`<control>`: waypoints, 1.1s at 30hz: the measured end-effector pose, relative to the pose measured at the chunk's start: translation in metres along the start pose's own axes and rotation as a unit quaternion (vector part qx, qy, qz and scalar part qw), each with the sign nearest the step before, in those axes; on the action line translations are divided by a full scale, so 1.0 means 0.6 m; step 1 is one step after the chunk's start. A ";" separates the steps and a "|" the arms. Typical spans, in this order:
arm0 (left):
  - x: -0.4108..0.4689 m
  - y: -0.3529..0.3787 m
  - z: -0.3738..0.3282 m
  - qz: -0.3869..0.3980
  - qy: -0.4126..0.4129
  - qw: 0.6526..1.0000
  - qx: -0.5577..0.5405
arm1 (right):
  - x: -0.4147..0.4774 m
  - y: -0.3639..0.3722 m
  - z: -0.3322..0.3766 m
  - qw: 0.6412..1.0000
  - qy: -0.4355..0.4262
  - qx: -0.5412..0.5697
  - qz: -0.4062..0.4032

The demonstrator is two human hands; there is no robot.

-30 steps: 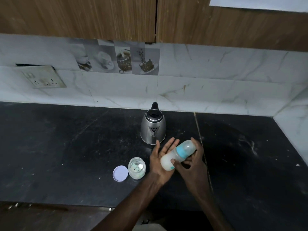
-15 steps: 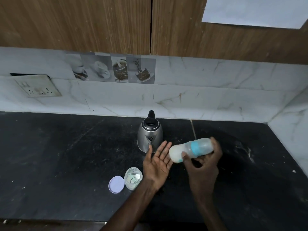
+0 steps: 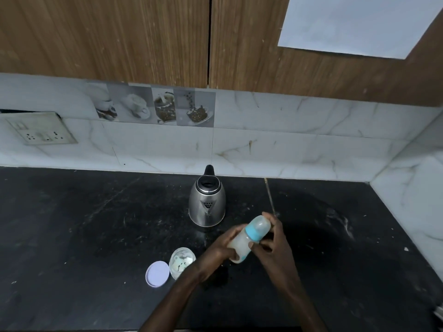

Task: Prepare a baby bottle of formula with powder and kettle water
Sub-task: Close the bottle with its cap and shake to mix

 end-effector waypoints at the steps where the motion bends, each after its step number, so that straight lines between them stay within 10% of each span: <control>1: 0.002 -0.001 0.011 0.000 -0.015 0.999 0.039 | 0.001 0.002 -0.003 1.000 -0.002 -0.015 0.020; 7: -0.008 0.005 0.055 -0.049 -0.051 0.976 0.204 | 0.011 0.047 -0.029 0.987 0.013 -0.126 0.096; 33: 0.001 0.001 0.211 -0.227 -0.080 0.915 0.323 | 0.053 0.125 -0.161 0.930 -0.011 -0.317 0.187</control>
Point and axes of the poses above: each hand's wrist, its own x-axis towards the middle knuckle, its own y-axis out of the palm, z = x × y, the point moved 4 cm from there along x, towards the middle knuckle, and after that the axes turned 7 degrees about x, right-handed, at the moved point
